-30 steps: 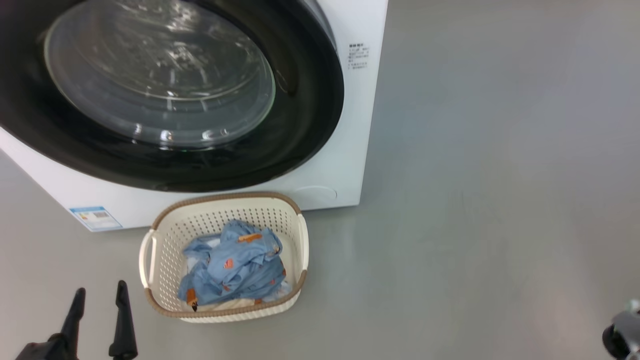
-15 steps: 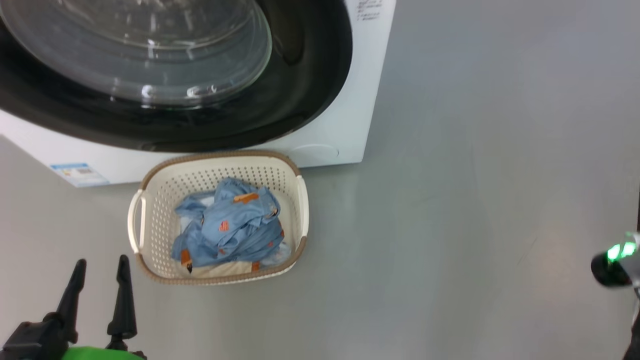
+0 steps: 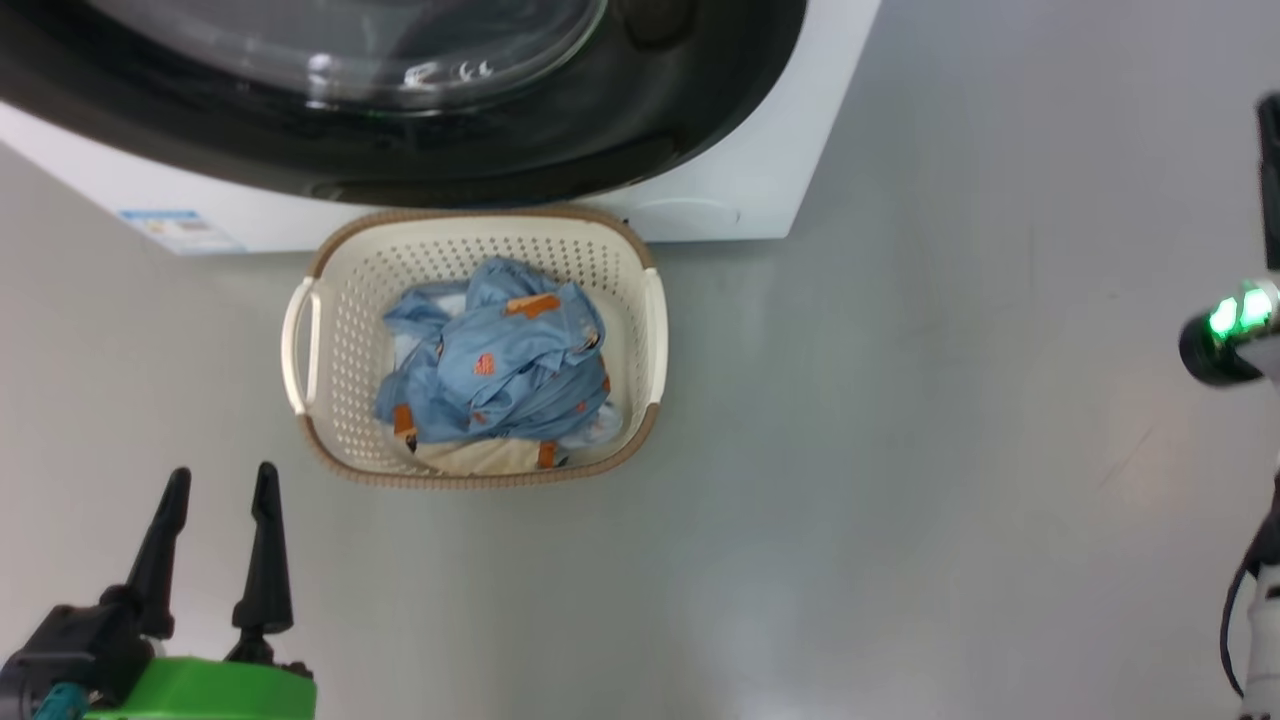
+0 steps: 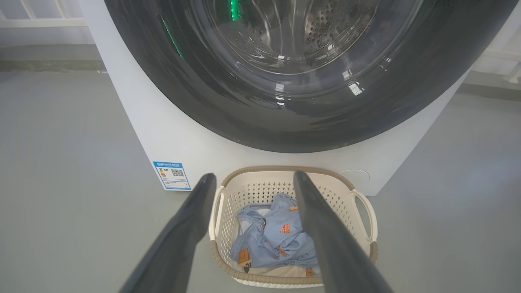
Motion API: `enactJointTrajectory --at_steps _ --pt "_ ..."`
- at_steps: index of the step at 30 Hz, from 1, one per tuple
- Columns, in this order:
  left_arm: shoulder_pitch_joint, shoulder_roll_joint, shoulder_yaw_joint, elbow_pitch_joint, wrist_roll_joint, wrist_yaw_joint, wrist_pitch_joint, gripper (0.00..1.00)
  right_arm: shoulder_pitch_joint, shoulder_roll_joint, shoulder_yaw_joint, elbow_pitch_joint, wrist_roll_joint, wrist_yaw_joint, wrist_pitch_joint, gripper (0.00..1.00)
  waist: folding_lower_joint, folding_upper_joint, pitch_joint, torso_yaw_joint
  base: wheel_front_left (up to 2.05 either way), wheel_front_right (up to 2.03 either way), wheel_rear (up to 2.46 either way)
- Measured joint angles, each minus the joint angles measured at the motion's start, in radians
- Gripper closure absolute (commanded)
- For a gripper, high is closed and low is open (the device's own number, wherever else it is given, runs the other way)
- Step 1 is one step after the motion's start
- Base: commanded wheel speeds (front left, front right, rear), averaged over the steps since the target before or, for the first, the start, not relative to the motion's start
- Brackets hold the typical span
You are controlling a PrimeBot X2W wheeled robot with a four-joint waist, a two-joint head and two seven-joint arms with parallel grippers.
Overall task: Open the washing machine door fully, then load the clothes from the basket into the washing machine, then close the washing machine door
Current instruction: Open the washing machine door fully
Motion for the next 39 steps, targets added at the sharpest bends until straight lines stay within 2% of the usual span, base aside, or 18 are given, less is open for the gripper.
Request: enactJointTrajectory --at_steps 16,39 --pt "-0.033 -0.023 -0.027 0.021 0.000 0.000 0.000 0.00 -0.182 -0.019 0.170 -0.033 -0.097 0.000 0.129 1.00 0.0000 0.0000 0.076 0.090 0.00 0.00 0.00" --pt "-0.033 -0.028 -0.096 0.028 -0.068 0.000 0.000 0.00 -0.305 -0.074 0.274 -0.045 -0.126 0.000 0.149 1.00 0.0000 0.0000 0.123 0.198 0.00 0.00 0.00"
